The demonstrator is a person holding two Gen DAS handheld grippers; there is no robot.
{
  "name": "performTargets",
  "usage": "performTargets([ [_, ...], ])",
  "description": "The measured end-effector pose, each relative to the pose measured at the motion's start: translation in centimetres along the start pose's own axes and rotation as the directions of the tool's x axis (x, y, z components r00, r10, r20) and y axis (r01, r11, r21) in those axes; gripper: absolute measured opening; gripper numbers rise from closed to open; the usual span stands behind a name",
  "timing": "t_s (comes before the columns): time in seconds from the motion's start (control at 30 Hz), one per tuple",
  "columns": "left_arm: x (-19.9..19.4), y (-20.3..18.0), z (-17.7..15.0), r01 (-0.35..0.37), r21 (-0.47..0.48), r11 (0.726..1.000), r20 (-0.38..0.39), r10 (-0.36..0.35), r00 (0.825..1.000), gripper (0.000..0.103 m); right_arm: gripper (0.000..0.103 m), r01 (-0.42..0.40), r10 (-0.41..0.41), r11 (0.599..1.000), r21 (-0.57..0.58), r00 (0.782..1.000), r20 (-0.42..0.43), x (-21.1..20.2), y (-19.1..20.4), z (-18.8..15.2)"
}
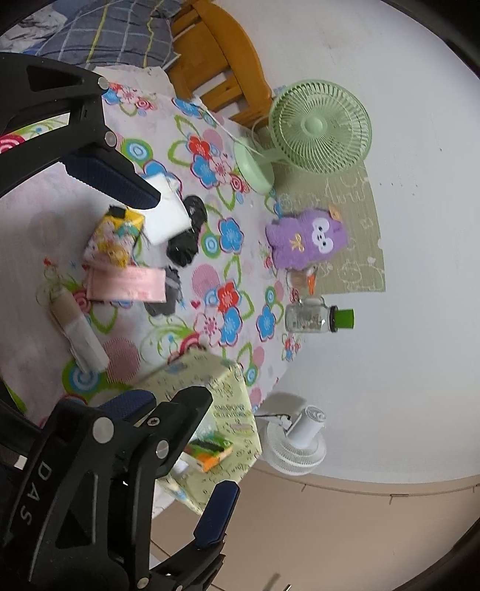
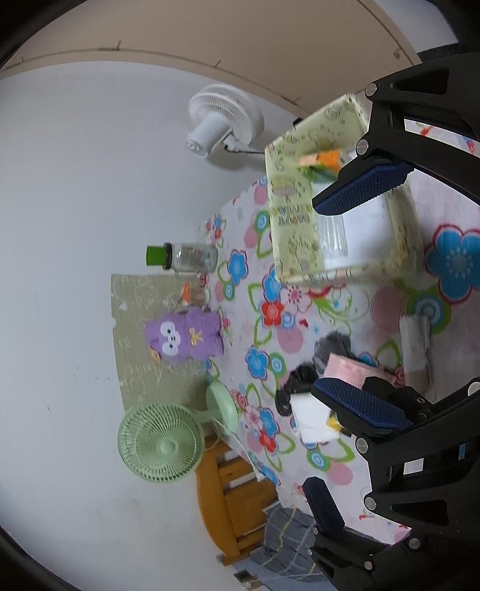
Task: Organize soft objects
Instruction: 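Withdraw both open tools from the gift box back over the table, then grasp the rolled grey cloth with the right tool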
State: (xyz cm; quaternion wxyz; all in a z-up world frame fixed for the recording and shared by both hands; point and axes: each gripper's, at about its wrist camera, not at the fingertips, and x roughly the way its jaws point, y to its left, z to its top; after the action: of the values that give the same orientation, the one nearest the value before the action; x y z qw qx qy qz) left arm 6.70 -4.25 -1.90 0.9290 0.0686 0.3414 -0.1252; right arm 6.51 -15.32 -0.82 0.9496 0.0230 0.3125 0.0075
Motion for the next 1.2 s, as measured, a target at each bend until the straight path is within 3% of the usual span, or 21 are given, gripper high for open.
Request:
performTargets([
  [0.6,1.6,3.6,-3.7,-0.043,-0.042,0.998,-0.056,0.04,0.998,0.099,0.092,-0.063,0.061,0.997,-0.038,0.997,-0.049,2.2,4.6,-2.6],
  [1.2,4.5,5.2,-7.8,-0.064,-0.046,0.997,-0.117,0.058,0.991,0.099,0.092,-0.095,0.089,0.995,-0.043,0.988,-0.13,5.6,6.0,-6.5],
])
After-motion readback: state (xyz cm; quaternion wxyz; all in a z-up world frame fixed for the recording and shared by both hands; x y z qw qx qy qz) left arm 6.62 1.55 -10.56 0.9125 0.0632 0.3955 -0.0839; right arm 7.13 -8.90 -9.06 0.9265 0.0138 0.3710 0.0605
